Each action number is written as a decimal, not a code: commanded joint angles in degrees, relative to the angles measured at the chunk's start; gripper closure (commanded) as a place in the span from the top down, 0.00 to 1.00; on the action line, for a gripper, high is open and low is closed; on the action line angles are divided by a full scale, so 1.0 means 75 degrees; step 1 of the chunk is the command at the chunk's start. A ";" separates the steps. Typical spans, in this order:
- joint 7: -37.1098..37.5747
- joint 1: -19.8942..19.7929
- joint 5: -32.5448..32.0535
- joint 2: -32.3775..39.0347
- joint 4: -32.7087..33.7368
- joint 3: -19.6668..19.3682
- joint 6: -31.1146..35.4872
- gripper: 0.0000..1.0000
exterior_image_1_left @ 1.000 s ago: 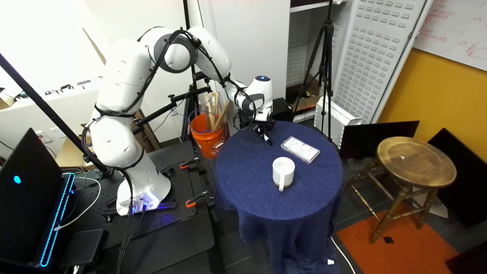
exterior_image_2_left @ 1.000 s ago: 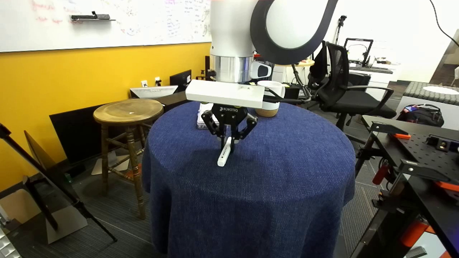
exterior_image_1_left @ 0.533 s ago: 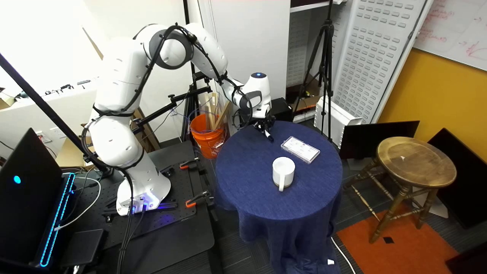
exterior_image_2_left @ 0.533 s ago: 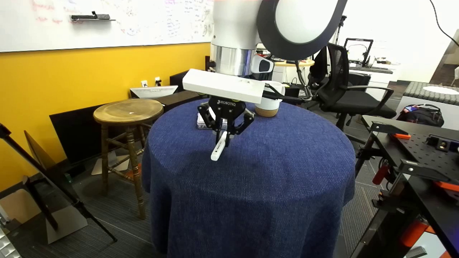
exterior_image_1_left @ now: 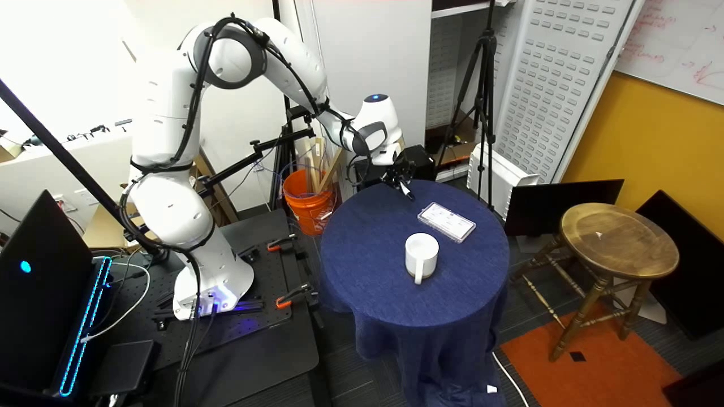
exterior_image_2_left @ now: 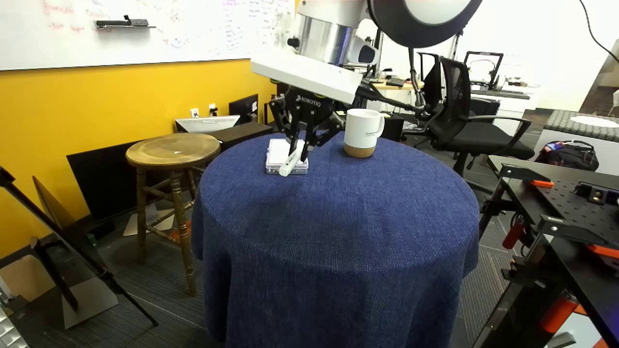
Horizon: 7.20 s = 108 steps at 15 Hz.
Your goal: Pick the marker and put it in the cup
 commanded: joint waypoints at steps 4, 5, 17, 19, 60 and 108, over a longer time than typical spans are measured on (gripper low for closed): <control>0.1853 0.0635 -0.1775 -0.1117 -0.0699 -0.0957 0.0098 0.05; 0.2189 0.0681 -0.2117 -0.1242 -0.0742 -0.1049 0.0058 0.05; 0.6243 0.1585 -0.5776 -0.2026 -0.0873 -0.2630 -0.0644 0.05; 0.6685 0.1727 -0.6133 -0.2190 -0.0951 -0.2791 -0.0970 0.05; 0.5740 0.5020 -0.3294 -0.0422 -0.0520 -0.7078 -0.4737 0.05; 0.4440 -0.2347 -0.4430 0.1221 0.3645 0.0676 -0.8766 0.75</control>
